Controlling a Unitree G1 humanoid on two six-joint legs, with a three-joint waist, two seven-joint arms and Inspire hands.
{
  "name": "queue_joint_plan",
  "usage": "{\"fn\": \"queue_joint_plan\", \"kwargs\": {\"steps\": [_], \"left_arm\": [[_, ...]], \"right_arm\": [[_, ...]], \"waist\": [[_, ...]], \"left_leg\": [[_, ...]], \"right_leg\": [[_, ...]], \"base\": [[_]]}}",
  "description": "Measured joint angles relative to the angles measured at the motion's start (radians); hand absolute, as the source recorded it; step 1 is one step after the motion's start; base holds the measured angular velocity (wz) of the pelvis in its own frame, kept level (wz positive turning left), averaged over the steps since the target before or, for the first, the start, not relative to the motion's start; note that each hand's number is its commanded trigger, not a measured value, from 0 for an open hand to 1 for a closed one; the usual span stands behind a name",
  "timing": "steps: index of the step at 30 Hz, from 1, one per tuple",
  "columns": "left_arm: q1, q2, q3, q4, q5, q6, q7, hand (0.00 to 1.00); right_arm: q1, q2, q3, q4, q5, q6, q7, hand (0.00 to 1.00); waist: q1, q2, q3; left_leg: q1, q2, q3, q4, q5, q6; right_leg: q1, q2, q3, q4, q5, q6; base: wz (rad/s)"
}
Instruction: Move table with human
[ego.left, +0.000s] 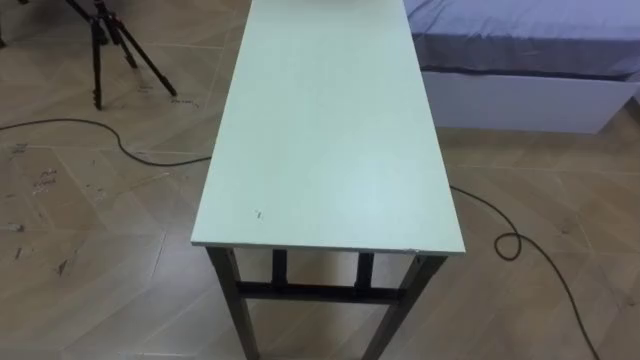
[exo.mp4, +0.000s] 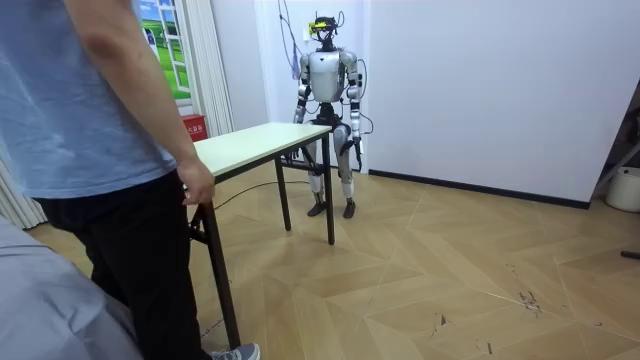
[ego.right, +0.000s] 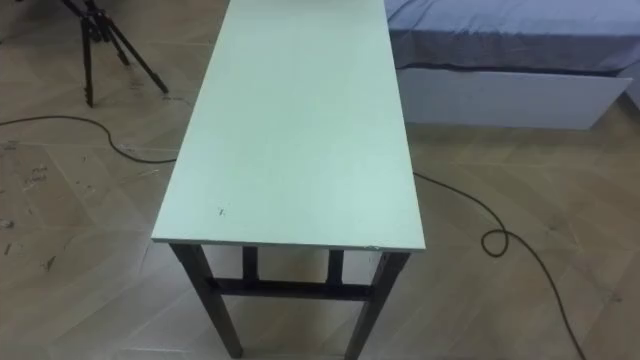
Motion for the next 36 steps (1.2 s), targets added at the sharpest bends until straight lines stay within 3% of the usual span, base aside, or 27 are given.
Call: {"fn": "queue_joint_plan", "kwargs": {"steps": [13,24,30,32,36], "left_arm": [[0.019,-0.001,0.014,-0.009,0.014,0.020,0.018,0.00],[0.013,0.004,0.011,-0.006,-0.074,0.029,-0.039,0.00],[0.008,0.003,-0.008,-0.058,-0.236,0.053,-0.116,0.00],[-0.004,0.002,-0.029,-0.129,-0.378,0.059,-0.137,0.00],[0.002,0.006,-0.097,-0.278,-0.577,0.061,-0.162,0.00]], "right_arm": [[0.008,0.000,-0.003,0.003,0.016,0.005,0.005,0.00],[0.008,0.000,0.006,0.004,0.108,0.028,0.063,0.00],[0.003,0.000,0.006,-0.098,0.173,0.059,0.108,0.00],[0.006,-0.002,0.003,-0.216,0.273,0.059,0.120,0.00],[0.014,-0.002,0.011,-0.374,0.363,0.059,0.159,0.00]], "waist": [[0.004,-0.001,-0.0007],[0.005,-0.005,-0.0018],[0.005,-0.010,-0.0053],[0.002,-0.001,-0.0004],[-0.002,0.015,-0.0001]], "left_leg": [[0.002,0.000,0.000,0.000,0.000,0.000],[0.001,0.000,-0.003,0.000,0.000,0.000],[-0.020,0.000,-0.002,0.004,0.000,0.000],[-0.030,0.000,-0.002,0.007,0.000,0.000],[-0.029,0.000,0.000,0.007,0.000,0.000]], "right_leg": [[0.001,0.000,-0.001,-0.001,-0.001,0.001],[0.002,-0.001,-0.002,0.001,0.000,0.001],[-0.027,-0.002,0.001,0.004,0.005,0.000],[-0.032,-0.001,-0.002,0.001,0.012,-0.001],[-0.030,-0.001,-0.001,0.002,0.012,-0.001]], "base": [[0.00],[0.00],[-0.03],[0.00],[0.00]]}}
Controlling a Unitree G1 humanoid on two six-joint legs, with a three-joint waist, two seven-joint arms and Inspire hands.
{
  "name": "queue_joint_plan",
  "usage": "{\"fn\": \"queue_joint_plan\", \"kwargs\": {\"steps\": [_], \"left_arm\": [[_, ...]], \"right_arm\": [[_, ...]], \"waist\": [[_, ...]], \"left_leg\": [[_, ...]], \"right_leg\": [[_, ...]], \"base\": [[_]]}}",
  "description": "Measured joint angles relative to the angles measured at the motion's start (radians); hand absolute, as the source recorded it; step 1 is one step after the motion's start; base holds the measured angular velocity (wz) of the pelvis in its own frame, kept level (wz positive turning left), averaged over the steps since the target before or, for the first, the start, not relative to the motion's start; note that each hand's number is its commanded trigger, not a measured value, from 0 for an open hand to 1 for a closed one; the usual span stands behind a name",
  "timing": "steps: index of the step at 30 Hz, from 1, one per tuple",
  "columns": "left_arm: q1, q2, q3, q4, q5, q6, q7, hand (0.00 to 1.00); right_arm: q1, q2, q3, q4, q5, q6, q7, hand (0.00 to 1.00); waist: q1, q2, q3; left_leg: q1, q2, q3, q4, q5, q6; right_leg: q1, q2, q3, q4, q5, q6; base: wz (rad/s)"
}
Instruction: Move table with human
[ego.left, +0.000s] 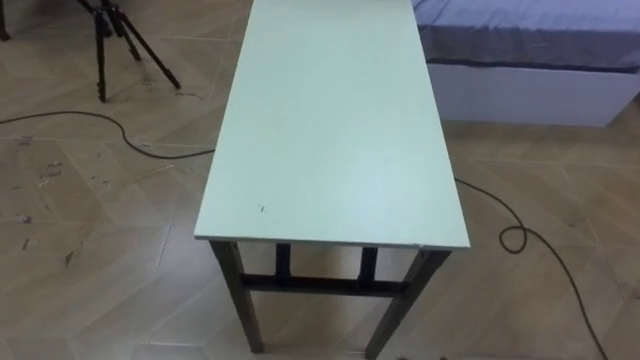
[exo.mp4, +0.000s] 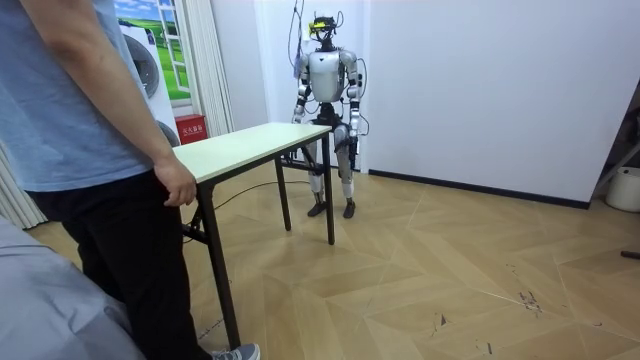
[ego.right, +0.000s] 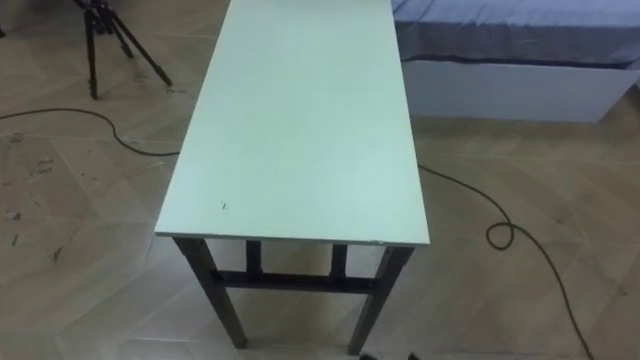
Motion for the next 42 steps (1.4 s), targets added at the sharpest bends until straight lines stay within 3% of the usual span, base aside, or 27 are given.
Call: {"fn": "queue_joint_plan", "kwargs": {"steps": [5,10,15,20,28,31,42], "left_arm": [[0.087,0.008,-0.105,-0.296,-0.200,0.005,-0.042,0.00],[0.132,0.019,-0.198,-0.476,-0.342,0.005,-0.079,0.00],[0.147,0.038,-0.267,-0.601,-0.348,0.005,-0.113,0.00],[0.152,0.082,-0.312,-0.700,-0.370,0.005,-0.119,0.00],[0.148,0.113,-0.321,-0.742,-0.375,-0.001,-0.119,0.00],[0.130,0.123,-0.319,-0.756,-0.378,-0.007,-0.119,0.00],[0.106,0.121,-0.279,-0.757,-0.398,0.004,-0.118,0.00]], "right_arm": [[0.094,-0.004,0.079,-0.267,0.104,0.012,0.038,0.00],[0.163,-0.004,0.180,-0.401,0.251,0.011,0.103,0.00],[0.188,-0.006,0.259,-0.507,0.258,0.013,0.170,0.00],[0.189,-0.032,0.308,-0.569,0.258,0.013,0.192,0.00],[0.179,-0.063,0.314,-0.584,0.268,0.011,0.192,0.00],[0.170,-0.068,0.314,-0.591,0.300,0.008,0.192,0.00],[0.136,-0.093,0.306,-0.612,0.310,0.013,0.172,0.00]], "waist": [[-0.001,0.006,0.0027],[-0.003,-0.007,0.0065],[-0.001,-0.021,0.0010],[-0.004,-0.024,-0.0009],[-0.005,-0.016,0.0026],[-0.006,-0.013,0.0091],[-0.009,-0.006,0.0135]], "left_leg": [[-0.002,0.001,0.005,-0.002,0.000,0.000],[-0.002,0.000,-0.002,-0.003,0.000,0.000],[-0.002,-0.001,-0.002,-0.003,0.000,0.000],[0.002,0.000,-0.001,-0.002,0.000,0.000],[0.004,0.000,-0.003,-0.002,0.000,0.000],[0.016,0.000,-0.003,-0.004,0.000,0.000],[0.027,0.000,-0.004,-0.004,0.000,0.000]], "right_leg": [[-0.004,0.000,0.002,0.000,-0.001,0.000],[-0.002,-0.001,-0.003,0.000,-0.002,0.001],[-0.003,0.000,0.002,0.000,-0.004,0.001],[0.002,0.000,0.002,0.001,-0.004,0.001],[0.004,0.000,0.001,0.002,-0.004,0.001],[0.015,0.000,0.003,0.002,-0.005,0.002],[0.018,-0.001,0.002,0.009,-0.005,0.002]], "base": [[-0.03],[0.02],[0.00],[0.01],[0.00],[0.00],[0.00]]}}
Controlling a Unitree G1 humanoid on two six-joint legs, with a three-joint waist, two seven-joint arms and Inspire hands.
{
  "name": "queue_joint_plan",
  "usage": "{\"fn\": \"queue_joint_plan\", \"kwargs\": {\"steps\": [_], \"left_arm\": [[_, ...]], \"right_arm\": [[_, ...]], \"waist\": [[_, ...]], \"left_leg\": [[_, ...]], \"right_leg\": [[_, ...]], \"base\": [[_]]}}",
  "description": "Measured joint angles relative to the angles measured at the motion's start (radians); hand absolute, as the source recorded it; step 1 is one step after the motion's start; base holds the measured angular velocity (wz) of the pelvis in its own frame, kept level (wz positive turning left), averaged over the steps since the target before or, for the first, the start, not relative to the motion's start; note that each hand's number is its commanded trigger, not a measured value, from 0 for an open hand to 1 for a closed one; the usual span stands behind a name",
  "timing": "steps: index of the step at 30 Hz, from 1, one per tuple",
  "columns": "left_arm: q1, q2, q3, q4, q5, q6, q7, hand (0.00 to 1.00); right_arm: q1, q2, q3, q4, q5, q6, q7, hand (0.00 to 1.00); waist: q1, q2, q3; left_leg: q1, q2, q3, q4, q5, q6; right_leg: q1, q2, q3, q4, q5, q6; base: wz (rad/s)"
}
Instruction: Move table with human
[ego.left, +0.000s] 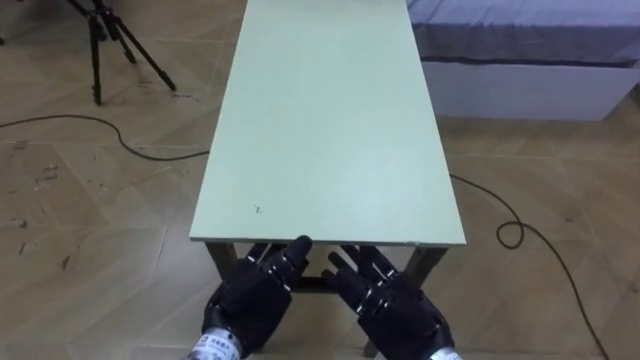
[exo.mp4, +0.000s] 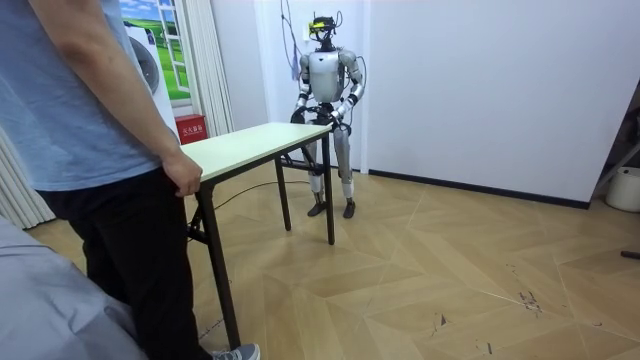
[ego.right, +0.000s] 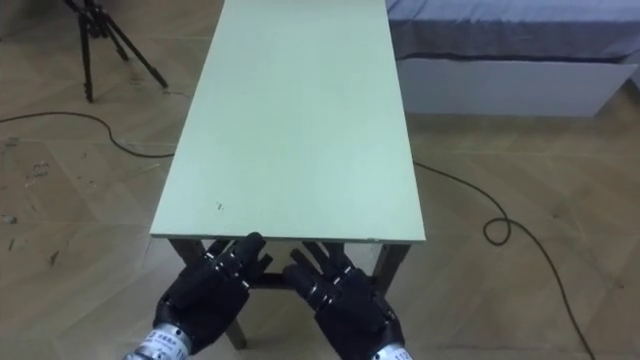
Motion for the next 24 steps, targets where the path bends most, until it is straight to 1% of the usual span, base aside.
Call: {"fn": "queue_joint_plan", "kwargs": {"steps": [2,5,8,10,12,13,14,15,17,19,22,24], "left_arm": [[-0.004,0.006,0.010,0.000,-0.011,0.013,0.002,0.00],[-0.009,0.006,0.027,0.003,-0.037,0.029,0.008,0.00],[-0.020,0.007,0.039,0.011,-0.037,0.042,0.017,0.00],[-0.024,0.007,0.043,0.013,-0.039,0.048,0.029,0.00],[-0.035,0.003,0.058,0.033,-0.070,0.051,0.030,0.00],[-0.049,0.002,0.077,0.059,-0.095,0.052,0.030,0.00],[-0.069,0.002,0.099,0.093,-0.118,0.052,0.031,0.00],[-0.082,0.001,0.113,0.113,-0.121,0.052,0.032,0.00],[-0.122,0.003,0.122,0.173,-0.125,0.067,0.036,0.00],[-0.138,-0.004,0.122,0.192,-0.134,0.073,0.042,0.00],[-0.140,-0.007,0.127,0.197,-0.168,0.075,0.044,0.00],[-0.140,-0.010,0.133,0.198,-0.185,0.084,0.045,0.00]], "right_arm": [[-0.018,-0.010,-0.001,-0.001,0.000,0.019,-0.014,0.00],[-0.034,-0.010,-0.002,0.000,0.001,0.036,-0.036,0.00],[-0.040,-0.009,-0.002,0.000,0.032,0.043,-0.051,0.00],[-0.043,-0.010,-0.003,0.001,0.057,0.048,-0.061,0.00],[-0.046,-0.009,-0.014,0.007,0.098,0.060,-0.064,0.00],[-0.046,-0.009,-0.030,0.007,0.114,0.065,-0.069,0.00],[-0.046,-0.011,-0.045,0.007,0.116,0.079,-0.076,0.00],[-0.046,-0.012,-0.051,0.008,0.116,0.084,-0.079,0.00],[-0.047,-0.013,-0.063,0.008,0.116,0.094,-0.092,0.00],[-0.050,-0.012,-0.077,0.009,0.123,0.100,-0.108,0.00],[-0.054,-0.010,-0.111,0.009,0.155,0.105,-0.151,0.00],[-0.059,-0.009,-0.130,0.009,0.188,0.104,-0.187,0.00]], "waist": [[-0.001,0.000,0.0002],[-0.004,0.002,0.0011],[-0.009,0.005,0.0036],[-0.009,0.005,0.0038],[-0.009,0.005,0.0038],[-0.006,0.005,0.0041],[-0.004,0.006,0.0045],[-0.004,0.006,0.0048],[0.001,0.007,0.0049],[0.003,0.008,0.0049],[0.002,0.010,0.0045],[0.002,0.012,0.0039]], "left_leg": [[0.002,0.000,0.001,-0.001,0.000,0.000],[0.006,0.000,0.003,-0.001,0.000,0.000],[0.008,0.000,0.002,-0.001,0.000,0.000],[0.009,0.000,0.002,0.000,0.000,0.000],[0.012,0.001,0.002,0.000,0.000,0.000],[0.016,0.001,0.002,0.000,0.000,0.000],[0.020,0.001,0.002,0.000,0.000,0.000],[0.022,0.001,0.002,0.000,0.000,0.000],[0.024,0.000,0.003,0.000,0.000,0.000],[0.025,0.000,0.003,0.000,0.000,0.000],[0.025,0.001,0.005,0.000,0.000,0.000],[0.026,0.001,0.005,0.000,0.000,0.000]], "right_leg": [[-0.002,0.000,0.002,0.005,0.000,0.000],[0.000,0.000,0.002,0.009,0.000,-0.001],[0.003,0.000,-0.001,0.009,0.001,-0.003],[0.006,0.000,-0.001,0.009,0.001,-0.003],[0.006,0.000,0.001,0.009,0.001,-0.003],[0.007,0.000,0.003,0.011,0.001,-0.003],[0.011,0.000,0.003,0.010,0.001,-0.003],[0.014,0.000,0.003,0.010,0.001,-0.003],[0.016,0.000,0.005,0.010,0.001,-0.003],[0.017,0.001,0.006,0.010,0.002,-0.004],[0.016,0.002,0.007,0.011,0.002,-0.004],[0.016,0.002,0.007,0.010,0.002,-0.004]], "base": [[-0.02],[0.00],[0.00],[0.00],[0.00],[0.00],[0.00],[0.00],[0.00],[0.00],[0.00],[0.00]]}}
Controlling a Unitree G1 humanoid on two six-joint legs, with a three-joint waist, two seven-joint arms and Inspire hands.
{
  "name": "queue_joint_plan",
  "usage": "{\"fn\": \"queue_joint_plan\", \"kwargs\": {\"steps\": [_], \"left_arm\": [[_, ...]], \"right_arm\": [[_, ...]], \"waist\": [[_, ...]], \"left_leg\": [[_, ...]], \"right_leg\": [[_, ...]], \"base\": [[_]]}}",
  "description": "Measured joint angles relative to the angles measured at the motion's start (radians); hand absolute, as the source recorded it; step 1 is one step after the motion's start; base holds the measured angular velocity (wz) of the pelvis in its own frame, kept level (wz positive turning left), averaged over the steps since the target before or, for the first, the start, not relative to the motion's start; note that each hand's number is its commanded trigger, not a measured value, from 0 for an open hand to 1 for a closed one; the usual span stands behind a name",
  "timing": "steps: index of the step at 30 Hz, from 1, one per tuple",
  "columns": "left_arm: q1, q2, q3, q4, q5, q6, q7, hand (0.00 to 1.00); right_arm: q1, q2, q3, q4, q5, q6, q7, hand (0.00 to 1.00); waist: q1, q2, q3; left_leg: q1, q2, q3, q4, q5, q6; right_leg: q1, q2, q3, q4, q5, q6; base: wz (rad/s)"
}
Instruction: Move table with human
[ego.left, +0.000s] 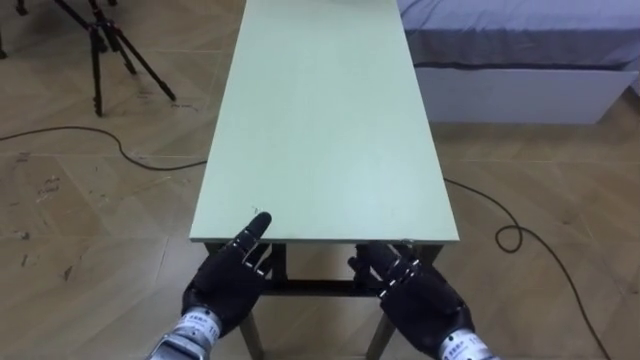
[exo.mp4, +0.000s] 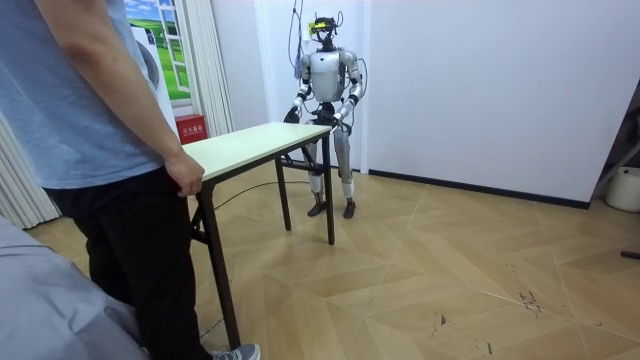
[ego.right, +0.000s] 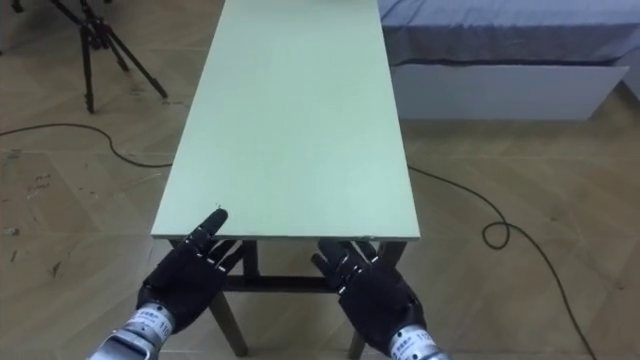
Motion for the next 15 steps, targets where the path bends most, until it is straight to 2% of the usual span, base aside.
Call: {"fn": "queue_joint_plan", "kwargs": {"steps": [5,9,15], "left_arm": [[-0.013,-0.033,0.020,0.035,-0.013,0.009,0.007,0.00],[-0.019,-0.034,0.021,0.054,-0.013,0.012,0.015,0.00],[-0.022,-0.040,0.039,0.074,-0.050,0.038,0.030,0.00]], "right_arm": [[-0.027,0.021,-0.008,0.000,0.068,0.000,-0.087,0.00],[-0.042,0.038,-0.008,0.000,0.085,0.000,-0.132,0.00],[-0.056,0.055,-0.010,0.000,0.126,0.000,-0.176,0.00]], "waist": [[-0.001,0.003,-0.0001],[0.000,0.004,-0.0009],[-0.002,0.005,-0.0017]], "left_leg": [[-0.001,0.000,0.000,0.000,0.000,0.000],[0.000,0.000,0.000,0.000,0.000,0.000],[0.000,0.000,-0.001,0.000,0.000,0.000]], "right_leg": [[-0.001,-0.001,-0.003,0.000,0.001,-0.001],[-0.001,0.000,-0.003,0.000,0.001,-0.001],[-0.001,0.000,-0.002,0.000,0.001,-0.001]], "base": [[0.00],[0.00],[0.00]]}}
